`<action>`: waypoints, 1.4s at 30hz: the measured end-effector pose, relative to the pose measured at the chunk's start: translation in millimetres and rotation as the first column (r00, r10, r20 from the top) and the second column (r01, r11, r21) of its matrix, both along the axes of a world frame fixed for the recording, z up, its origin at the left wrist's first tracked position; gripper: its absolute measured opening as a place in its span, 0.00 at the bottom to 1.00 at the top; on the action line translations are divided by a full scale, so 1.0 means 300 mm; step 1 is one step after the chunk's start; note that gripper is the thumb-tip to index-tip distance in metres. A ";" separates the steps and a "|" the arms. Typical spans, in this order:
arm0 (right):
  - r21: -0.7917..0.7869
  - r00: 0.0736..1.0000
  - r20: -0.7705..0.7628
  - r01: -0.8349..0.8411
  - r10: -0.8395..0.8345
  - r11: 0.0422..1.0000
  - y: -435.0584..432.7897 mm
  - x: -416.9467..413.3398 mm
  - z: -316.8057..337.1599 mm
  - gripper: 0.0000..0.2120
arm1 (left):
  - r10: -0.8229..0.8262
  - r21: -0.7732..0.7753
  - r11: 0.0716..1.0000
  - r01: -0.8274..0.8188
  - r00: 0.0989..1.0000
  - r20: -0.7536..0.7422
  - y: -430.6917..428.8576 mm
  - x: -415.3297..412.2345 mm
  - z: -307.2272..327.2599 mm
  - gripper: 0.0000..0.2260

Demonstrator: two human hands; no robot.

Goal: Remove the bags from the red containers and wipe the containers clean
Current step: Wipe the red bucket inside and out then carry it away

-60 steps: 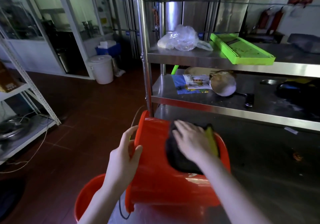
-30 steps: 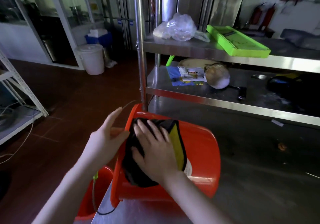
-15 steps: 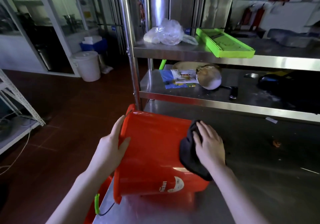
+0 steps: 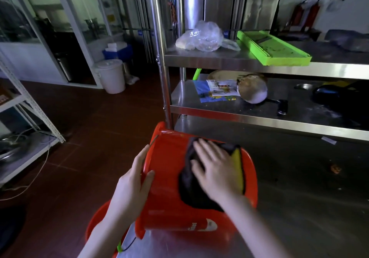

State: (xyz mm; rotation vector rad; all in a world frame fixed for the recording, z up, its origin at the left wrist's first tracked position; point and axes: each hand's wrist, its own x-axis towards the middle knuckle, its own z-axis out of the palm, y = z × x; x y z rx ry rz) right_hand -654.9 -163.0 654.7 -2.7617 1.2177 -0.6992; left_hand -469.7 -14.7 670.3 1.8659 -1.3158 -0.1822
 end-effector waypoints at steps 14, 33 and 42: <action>0.066 0.999 0.001 -0.053 0.053 0.996 0.056 0.208 0.092 0.26 | -0.085 -0.021 0.996 0.082 0.982 -0.166 0.110 0.002 -0.026 0.26; 0.320 0.998 -0.036 -0.039 0.054 0.947 -0.087 0.249 0.104 0.26 | 0.195 -0.008 0.980 -0.197 0.977 -0.085 -0.079 -0.052 -0.005 0.16; -0.013 0.991 0.030 -0.128 0.128 0.992 0.162 -0.036 -0.078 0.28 | 0.280 0.077 0.957 -0.278 0.960 -0.004 -0.122 -0.048 0.021 0.20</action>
